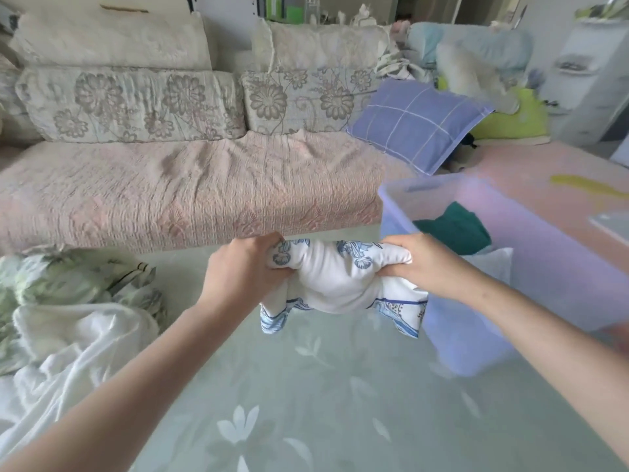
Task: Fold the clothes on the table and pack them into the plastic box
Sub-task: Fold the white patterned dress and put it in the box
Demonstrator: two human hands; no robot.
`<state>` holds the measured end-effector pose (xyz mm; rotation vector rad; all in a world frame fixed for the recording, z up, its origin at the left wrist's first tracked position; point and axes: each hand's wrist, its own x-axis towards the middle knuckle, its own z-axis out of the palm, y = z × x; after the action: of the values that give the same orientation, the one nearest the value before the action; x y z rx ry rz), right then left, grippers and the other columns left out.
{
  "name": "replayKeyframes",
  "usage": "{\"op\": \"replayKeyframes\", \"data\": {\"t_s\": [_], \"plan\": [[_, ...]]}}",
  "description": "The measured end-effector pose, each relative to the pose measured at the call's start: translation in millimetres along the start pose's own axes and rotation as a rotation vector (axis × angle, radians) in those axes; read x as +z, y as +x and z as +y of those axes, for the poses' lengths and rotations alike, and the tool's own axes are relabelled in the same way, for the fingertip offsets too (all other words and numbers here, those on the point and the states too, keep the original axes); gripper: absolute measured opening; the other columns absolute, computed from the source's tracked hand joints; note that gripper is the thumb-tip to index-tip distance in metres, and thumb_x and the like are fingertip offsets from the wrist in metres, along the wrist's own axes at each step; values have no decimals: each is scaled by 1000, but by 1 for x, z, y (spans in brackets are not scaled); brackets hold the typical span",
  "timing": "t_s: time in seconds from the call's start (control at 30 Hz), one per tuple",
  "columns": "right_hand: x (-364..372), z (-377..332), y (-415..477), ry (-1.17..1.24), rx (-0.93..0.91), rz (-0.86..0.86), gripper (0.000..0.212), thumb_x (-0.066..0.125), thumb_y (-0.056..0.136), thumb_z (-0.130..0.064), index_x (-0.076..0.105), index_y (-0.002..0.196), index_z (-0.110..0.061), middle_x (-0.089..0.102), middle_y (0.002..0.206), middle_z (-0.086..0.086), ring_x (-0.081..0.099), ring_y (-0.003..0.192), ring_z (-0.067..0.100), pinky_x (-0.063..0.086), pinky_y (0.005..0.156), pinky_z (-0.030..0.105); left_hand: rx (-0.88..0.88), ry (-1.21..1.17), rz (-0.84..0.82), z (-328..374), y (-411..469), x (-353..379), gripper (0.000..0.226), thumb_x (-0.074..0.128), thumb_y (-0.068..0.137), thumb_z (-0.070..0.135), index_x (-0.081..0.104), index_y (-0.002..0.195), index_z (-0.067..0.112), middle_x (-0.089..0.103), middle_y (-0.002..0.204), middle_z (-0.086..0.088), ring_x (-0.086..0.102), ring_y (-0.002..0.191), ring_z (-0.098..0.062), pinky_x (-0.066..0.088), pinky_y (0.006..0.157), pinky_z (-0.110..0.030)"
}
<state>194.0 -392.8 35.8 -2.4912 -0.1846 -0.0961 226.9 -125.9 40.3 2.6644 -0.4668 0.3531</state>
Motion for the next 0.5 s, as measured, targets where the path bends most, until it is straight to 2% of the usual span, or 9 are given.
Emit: {"op": "replayKeyframes", "data": {"t_s": [0.1,0.13,0.23,0.33,0.4,0.47,0.5], "plan": [[-52,0,-2,-50,58,-34,27,68,70,-43,49,67,-24,55,61,-7,52,65,20,46,64,43,-28,-67,-38,43,12,-20,25,71,73,37,62,89,22,60,75,2,61,78,-31,36,60,-29],[-72,1,-3,-65,83,-49,25,68,70,-43,49,66,-27,56,62,-9,52,66,19,47,65,43,-42,-82,-58,59,17,-26,24,71,73,36,62,91,23,59,76,4,61,80,-30,35,60,-29],[-133,16,-7,-77,159,-99,17,70,79,-28,55,71,-26,60,69,-12,56,71,14,49,73,42,-54,-113,-103,114,32,-36,27,69,75,38,62,98,26,63,88,5,61,86,-28,33,61,-27],[-193,44,-13,-86,205,-121,12,72,78,-23,61,81,-28,63,74,-13,58,76,14,48,74,44,-50,-127,-164,172,50,-33,30,66,77,44,59,99,25,63,93,5,61,87,-26,34,61,-28],[-223,62,-17,-59,231,-153,18,75,75,-14,62,77,-27,63,71,-8,54,71,12,46,69,39,-45,-114,-232,207,63,-25,31,64,79,45,58,102,25,63,97,5,61,90,-26,35,62,-28],[-239,82,-21,-14,249,-205,23,75,74,-3,64,71,-23,61,68,-6,49,67,10,41,63,28,-28,-74,-298,235,71,-12,29,61,83,43,56,105,25,64,101,4,61,93,-26,33,63,-27],[-243,93,-24,-6,271,-231,19,74,74,1,66,74,-16,61,69,-3,48,67,9,38,61,22,-13,-51,-327,246,74,-4,28,59,85,42,55,107,25,64,103,4,61,94,-26,33,64,-27]]}}
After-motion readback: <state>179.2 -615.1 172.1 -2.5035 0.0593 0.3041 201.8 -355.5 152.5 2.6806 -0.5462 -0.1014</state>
